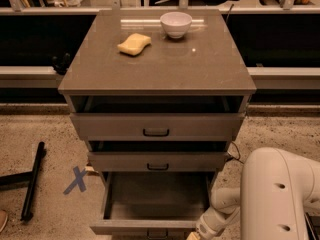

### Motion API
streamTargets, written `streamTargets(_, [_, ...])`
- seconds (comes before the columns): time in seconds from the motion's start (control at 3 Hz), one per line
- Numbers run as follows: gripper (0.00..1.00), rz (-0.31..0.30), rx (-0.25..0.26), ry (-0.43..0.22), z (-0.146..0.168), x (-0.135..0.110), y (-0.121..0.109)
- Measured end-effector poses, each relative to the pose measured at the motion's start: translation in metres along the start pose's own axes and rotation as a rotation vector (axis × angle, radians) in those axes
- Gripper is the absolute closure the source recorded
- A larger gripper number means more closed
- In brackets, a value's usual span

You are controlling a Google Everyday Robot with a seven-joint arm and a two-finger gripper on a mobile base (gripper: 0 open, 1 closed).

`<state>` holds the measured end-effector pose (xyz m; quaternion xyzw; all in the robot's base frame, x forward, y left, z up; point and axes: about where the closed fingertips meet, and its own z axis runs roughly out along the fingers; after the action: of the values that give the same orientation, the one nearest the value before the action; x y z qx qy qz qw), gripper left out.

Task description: Close bottom drawer

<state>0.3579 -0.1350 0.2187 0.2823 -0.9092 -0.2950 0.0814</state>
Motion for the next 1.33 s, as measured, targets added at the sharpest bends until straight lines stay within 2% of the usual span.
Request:
streamTargets(0.33, [0.72, 0.038, 0.122, -0.074, 0.007, -0.025, -0.014])
streamTargets(0.67, [0.96, 0.072, 0.227, -0.144, 0.010, -0.052, -0.030])
streamTargets(1.0, [1.00, 0.085, 0.258, -0.173, 0.014, -0.065, -0.036])
streamTargets(1.33, [1.00, 0.086, 0.257, -0.173, 0.014, -0.065, -0.036])
